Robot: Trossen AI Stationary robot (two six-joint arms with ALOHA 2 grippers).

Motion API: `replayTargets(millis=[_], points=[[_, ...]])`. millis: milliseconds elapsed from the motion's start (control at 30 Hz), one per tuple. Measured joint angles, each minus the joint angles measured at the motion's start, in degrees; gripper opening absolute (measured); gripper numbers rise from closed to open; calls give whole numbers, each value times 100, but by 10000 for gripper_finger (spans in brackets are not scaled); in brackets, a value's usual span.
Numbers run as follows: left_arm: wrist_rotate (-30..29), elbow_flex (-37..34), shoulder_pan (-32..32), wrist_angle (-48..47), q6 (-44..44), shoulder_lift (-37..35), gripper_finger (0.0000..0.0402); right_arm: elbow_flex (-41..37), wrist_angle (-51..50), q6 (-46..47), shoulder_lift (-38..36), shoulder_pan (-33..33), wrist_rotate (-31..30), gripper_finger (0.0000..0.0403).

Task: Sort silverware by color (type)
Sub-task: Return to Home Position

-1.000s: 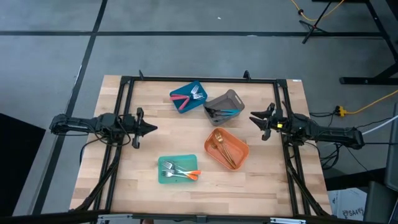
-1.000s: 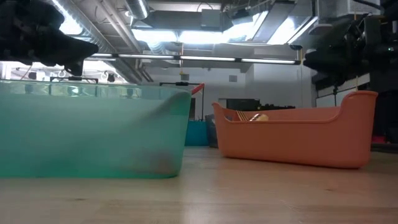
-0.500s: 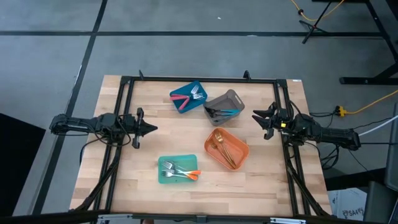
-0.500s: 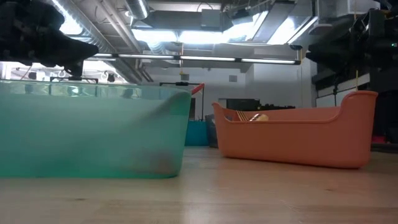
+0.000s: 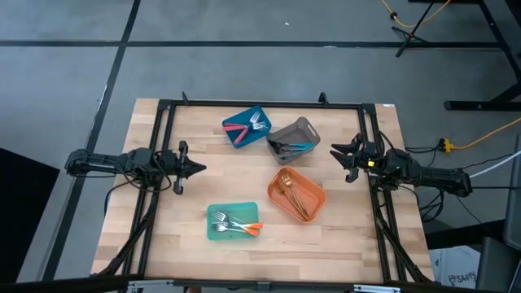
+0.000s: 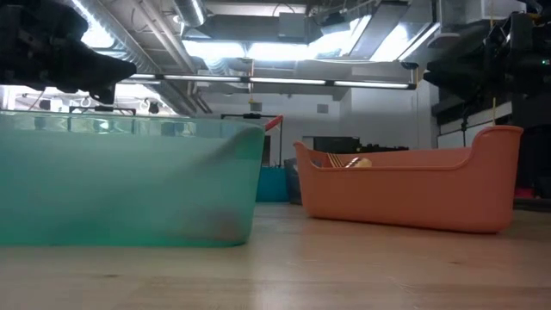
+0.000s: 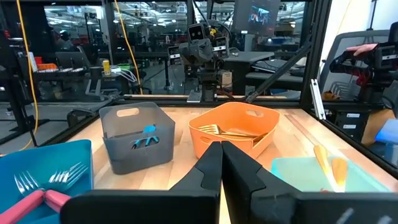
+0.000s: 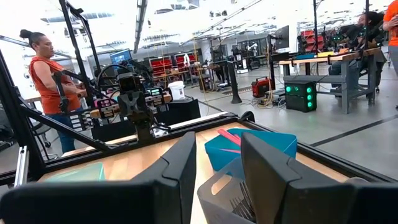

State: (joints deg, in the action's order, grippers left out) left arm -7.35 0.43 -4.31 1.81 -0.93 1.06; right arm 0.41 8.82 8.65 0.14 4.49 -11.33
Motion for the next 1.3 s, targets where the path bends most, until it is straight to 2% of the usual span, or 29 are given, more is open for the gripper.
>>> replayTargets(millis=[1300], points=[[0,2,0,-1,-2,0,0,2,-169,-101,0,2,15,117]])
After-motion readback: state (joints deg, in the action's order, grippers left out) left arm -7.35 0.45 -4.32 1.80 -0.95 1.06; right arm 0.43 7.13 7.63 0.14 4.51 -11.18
